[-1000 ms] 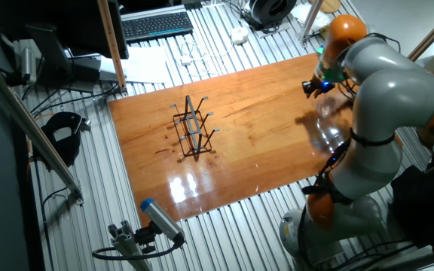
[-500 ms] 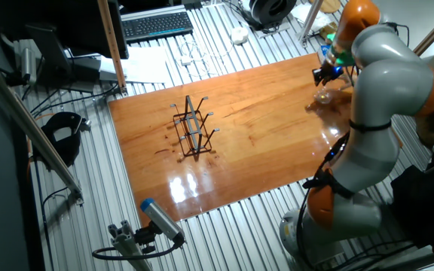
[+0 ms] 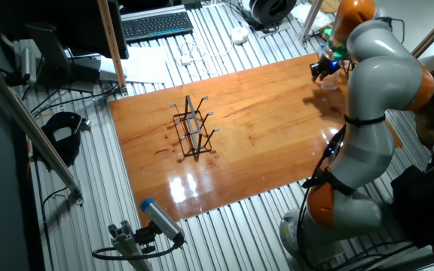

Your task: Put the cup on the cup rack

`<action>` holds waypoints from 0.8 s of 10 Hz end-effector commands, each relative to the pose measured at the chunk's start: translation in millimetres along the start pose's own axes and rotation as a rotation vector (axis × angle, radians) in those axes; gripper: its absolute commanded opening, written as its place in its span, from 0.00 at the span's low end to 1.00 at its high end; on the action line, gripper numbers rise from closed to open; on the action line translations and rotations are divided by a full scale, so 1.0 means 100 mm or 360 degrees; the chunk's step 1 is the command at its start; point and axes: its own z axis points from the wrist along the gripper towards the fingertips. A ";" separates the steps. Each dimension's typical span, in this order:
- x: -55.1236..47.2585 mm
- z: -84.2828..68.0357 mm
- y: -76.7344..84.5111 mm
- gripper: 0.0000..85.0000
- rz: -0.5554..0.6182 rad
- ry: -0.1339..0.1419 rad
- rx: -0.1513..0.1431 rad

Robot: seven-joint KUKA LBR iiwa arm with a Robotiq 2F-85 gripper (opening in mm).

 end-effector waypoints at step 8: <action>0.54 -0.17 0.69 0.40 0.0210 -0.0062 0.0075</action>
